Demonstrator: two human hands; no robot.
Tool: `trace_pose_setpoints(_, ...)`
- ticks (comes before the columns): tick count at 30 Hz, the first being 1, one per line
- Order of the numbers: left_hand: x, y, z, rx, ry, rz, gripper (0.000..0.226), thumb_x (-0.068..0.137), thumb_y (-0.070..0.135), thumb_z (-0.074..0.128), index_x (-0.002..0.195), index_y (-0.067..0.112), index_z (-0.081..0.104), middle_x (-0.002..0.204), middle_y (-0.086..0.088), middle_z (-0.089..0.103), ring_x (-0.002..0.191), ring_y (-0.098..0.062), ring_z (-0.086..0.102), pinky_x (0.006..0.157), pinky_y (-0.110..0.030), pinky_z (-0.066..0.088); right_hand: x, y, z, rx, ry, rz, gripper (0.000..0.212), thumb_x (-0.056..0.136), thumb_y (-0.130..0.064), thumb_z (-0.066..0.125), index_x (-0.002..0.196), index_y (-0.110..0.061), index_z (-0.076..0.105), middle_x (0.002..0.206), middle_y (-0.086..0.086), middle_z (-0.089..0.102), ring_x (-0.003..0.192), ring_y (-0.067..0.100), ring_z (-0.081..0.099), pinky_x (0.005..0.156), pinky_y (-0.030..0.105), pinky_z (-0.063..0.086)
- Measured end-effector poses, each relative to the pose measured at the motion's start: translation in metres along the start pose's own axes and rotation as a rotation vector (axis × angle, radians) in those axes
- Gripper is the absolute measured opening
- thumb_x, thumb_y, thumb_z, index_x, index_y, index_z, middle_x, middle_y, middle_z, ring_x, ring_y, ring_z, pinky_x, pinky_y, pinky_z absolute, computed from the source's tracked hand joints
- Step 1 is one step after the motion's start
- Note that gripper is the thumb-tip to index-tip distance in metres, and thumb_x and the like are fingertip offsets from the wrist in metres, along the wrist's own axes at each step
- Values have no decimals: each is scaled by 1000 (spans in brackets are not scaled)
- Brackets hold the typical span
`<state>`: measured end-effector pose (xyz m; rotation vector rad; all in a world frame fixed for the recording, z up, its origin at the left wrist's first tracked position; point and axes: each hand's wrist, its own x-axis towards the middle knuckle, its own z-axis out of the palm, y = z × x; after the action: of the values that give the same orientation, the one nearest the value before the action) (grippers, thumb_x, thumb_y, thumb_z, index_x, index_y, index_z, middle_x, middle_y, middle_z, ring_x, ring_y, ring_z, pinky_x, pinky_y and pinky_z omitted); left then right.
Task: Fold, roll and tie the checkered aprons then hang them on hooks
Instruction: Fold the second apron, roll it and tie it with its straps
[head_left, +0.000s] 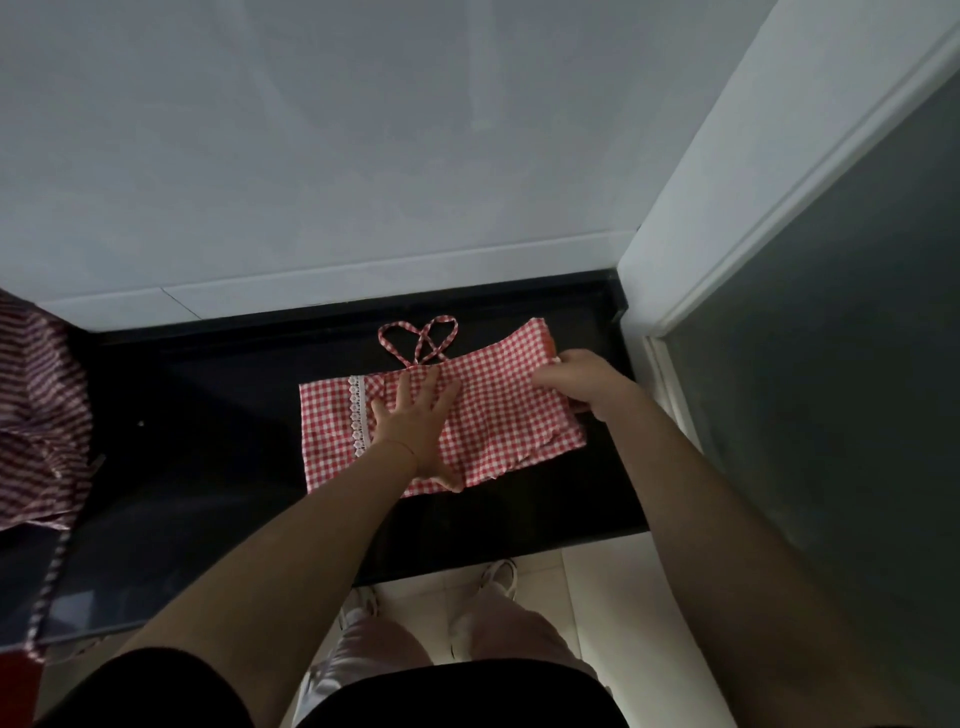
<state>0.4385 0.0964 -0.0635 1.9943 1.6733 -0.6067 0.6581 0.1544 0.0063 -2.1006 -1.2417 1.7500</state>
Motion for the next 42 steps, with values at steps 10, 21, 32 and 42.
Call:
trace_pose_setpoints(10, -19, -33, 4, -372, 446, -100, 90, 80, 67, 61, 152, 30, 22, 158, -8, 22, 144, -32, 23, 113, -57, 30, -26, -54, 57, -273, 16, -182, 25, 85, -22, 67, 108, -18, 58, 93, 0, 64, 84, 16, 65, 73, 30, 55)
trace_pose_setpoints(21, -58, -107, 16, -1119, 274, -488, 31, 97, 24, 43, 121, 17, 61, 116, -4, 61, 94, -20, 59, 79, -35, 50, -39, -76, 192, -500, 43, -311, 21, 87, -23, 65, 106, -14, 62, 91, 0, 63, 83, 18, 63, 69, 29, 48)
trace_pose_setpoints(32, -58, -119, 22, -1356, 161, -418, 44, 79, 60, 70, 74, 17, 65, 72, 2, 64, 70, -13, 60, 62, -30, 48, -17, -55, 225, -592, -66, -291, 24, 99, -25, 52, 119, -14, 61, 107, 4, 66, 92, 18, 64, 82, 34, 54)
trace_pose_setpoints(42, -45, -111, 20, -1091, 252, -516, 25, 95, 36, 55, 82, 15, 58, 78, 1, 60, 62, -9, 51, 53, -23, 37, 2, -25, 179, -680, 425, -586, 9, 95, -14, 55, 88, -16, 59, 97, -3, 55, 87, 12, 53, 78, 31, 52)
